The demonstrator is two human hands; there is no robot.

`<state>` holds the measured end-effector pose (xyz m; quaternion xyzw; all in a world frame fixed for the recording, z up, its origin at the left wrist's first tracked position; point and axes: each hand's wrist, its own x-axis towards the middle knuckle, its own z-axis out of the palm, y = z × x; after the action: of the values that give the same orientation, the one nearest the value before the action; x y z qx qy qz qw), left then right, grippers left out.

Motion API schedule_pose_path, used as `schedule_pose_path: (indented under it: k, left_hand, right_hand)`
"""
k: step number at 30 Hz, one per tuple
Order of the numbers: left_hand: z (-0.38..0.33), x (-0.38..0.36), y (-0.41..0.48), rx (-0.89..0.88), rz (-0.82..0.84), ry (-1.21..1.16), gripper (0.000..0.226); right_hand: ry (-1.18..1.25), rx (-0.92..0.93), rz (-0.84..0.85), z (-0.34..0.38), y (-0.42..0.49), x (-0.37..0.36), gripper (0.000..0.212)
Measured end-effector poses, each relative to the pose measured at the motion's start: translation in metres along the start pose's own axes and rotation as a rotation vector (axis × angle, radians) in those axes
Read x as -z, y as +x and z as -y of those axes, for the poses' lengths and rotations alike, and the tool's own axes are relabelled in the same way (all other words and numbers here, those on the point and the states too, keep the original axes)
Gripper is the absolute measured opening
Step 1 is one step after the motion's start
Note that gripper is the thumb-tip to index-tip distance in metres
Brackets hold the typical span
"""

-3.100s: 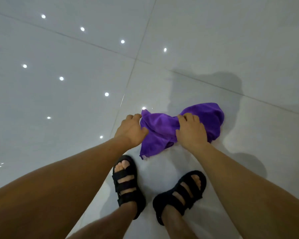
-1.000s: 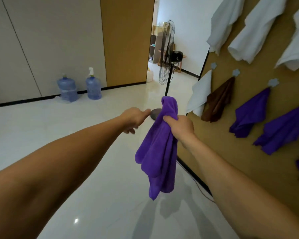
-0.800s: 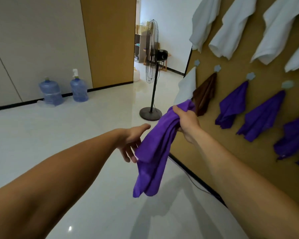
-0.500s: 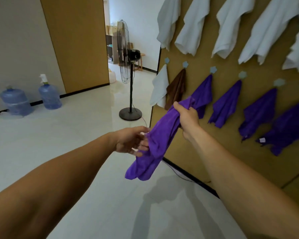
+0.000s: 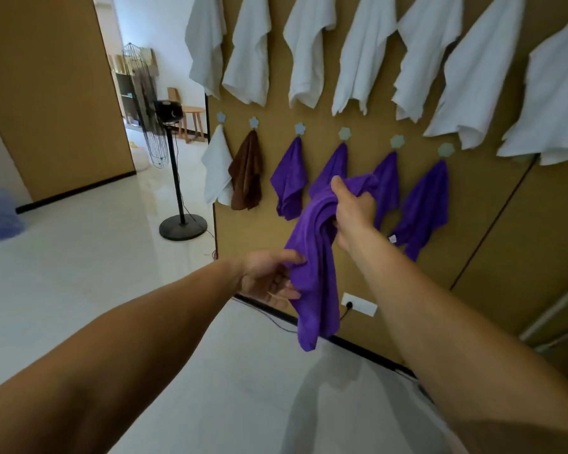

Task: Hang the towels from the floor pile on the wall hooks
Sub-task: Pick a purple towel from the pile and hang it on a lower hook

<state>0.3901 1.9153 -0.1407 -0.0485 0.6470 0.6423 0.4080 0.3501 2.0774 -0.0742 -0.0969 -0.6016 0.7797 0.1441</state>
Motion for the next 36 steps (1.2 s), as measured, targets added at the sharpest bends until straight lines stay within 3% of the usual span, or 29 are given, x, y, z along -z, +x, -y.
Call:
schedule_pose_path:
  k: [3, 6, 9, 11, 13, 16, 18, 21, 24, 26, 28, 30, 33, 36]
  left_hand:
    - [-0.009, -0.04, 0.015, -0.022, -0.026, 0.005, 0.027]
    - [-0.023, -0.069, 0.026, -0.164, -0.171, -0.095, 0.003]
    - [-0.047, -0.078, 0.025, -0.37, -0.321, -0.227, 0.006]
    - [-0.064, -0.079, 0.023, -0.478, -0.383, -0.251, 0.01]
    - [-0.079, -0.082, 0.025, -0.538, -0.428, -0.189, 0.009]
    - [-0.096, -0.093, 0.035, -0.597, -0.453, -0.178, 0.008]
    - [-0.104, -0.096, 0.043, -0.653, -0.474, -0.236, 0.008]
    - [-0.114, -0.087, 0.055, -0.725, -0.549, -0.245, 0.014]
    - [-0.118, -0.07, 0.06, -0.781, -0.701, 0.035, 0.02]
    - [-0.121, -0.058, 0.062, -0.783, -0.779, 0.322, 0.019]
    - [-0.125, -0.047, 0.064, -0.73, -0.788, 0.433, 0.018]
    - [-0.129, -0.038, 0.067, -0.634, -0.757, 0.394, 0.023]
    - [-0.129, -0.031, 0.068, -0.47, -0.686, 0.283, 0.021]
    - [-0.129, -0.025, 0.066, -0.39, -0.569, 0.174, 0.015]
  right_hand:
    - [0.039, 0.025, -0.053, 0.011, 0.017, 0.038, 0.049]
    - [-0.064, 0.075, -0.098, 0.02, 0.03, 0.078, 0.035]
    - [-0.363, 0.148, -0.145, 0.024, 0.039, 0.125, 0.031]
    - [-0.433, 0.129, -0.164, 0.023, 0.041, 0.154, 0.032]
    - [-0.332, 0.067, -0.166, 0.023, 0.037, 0.173, 0.036]
    - [0.03, -0.097, -0.049, 0.028, 0.032, 0.188, 0.032]
    - [0.193, -0.209, 0.047, 0.036, 0.029, 0.195, 0.045]
    - [0.262, -0.257, 0.067, 0.047, 0.029, 0.214, 0.041]
    - [0.203, -0.266, 0.0, 0.054, 0.029, 0.228, 0.024]
    - [0.111, -0.255, -0.053, 0.057, 0.029, 0.23, 0.016]
    - [0.098, -0.223, -0.113, 0.057, 0.032, 0.232, 0.012]
    - [0.114, -0.161, -0.184, 0.057, 0.035, 0.237, 0.007]
    - [0.082, -0.08, -0.23, 0.053, 0.037, 0.241, 0.032]
    - [0.101, -0.068, -0.26, 0.049, 0.035, 0.239, 0.03]
